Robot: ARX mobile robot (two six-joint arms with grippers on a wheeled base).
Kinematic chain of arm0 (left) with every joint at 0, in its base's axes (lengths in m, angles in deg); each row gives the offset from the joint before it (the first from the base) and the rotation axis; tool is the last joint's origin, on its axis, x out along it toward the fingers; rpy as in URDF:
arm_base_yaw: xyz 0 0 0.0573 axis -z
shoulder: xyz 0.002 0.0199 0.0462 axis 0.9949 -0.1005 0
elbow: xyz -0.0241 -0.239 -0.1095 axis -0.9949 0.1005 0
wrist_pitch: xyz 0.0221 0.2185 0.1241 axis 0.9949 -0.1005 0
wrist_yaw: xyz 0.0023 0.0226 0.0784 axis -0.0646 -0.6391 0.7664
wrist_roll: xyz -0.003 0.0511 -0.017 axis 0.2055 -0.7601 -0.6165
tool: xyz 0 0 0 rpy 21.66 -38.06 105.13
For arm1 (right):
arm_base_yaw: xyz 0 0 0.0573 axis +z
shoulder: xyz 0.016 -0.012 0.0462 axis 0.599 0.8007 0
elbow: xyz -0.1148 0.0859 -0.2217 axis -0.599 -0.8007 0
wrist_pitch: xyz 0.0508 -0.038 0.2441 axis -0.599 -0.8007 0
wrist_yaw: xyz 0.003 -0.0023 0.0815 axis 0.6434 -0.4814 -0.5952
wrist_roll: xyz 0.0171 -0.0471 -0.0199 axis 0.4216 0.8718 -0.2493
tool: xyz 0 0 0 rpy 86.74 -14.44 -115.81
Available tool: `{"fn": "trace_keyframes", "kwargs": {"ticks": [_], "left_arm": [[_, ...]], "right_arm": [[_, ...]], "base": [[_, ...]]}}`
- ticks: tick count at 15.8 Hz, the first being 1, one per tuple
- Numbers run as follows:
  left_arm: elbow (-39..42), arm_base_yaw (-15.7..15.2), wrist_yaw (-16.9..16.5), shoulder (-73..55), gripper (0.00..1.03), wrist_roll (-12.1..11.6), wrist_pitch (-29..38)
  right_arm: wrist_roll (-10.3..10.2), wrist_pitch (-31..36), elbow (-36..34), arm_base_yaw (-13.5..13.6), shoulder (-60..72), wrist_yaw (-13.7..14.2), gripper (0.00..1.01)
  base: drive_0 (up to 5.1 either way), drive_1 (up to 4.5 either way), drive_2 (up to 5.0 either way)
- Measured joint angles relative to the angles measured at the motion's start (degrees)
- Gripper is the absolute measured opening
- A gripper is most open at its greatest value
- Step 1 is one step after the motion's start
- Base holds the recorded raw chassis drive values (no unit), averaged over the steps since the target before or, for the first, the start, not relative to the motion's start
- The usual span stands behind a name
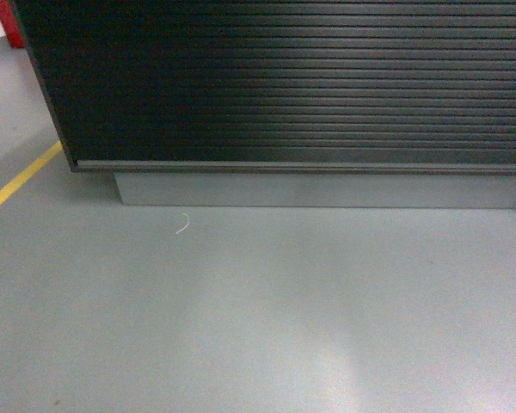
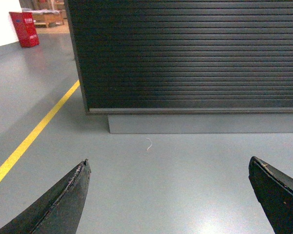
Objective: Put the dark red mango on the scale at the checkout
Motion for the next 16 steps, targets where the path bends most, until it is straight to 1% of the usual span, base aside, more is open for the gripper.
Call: {"fn": "trace_keyframes", "kwargs": {"ticks": [10,16], "left_arm": [[0.0,0.0,0.0,0.0,0.98,0.0,-0.2],[0.0,0.0,0.0,0.0,0.98,0.0,-0.1]], "right_arm": [[0.0,-0.1,0.0,0.0,0.0,0.0,0.98],[0.0,0.1,0.0,0.0,0.0,0.0,0.98]], "base": [[0.1,4.25,-4.0],[0.0,2.89,-2.8]]}}
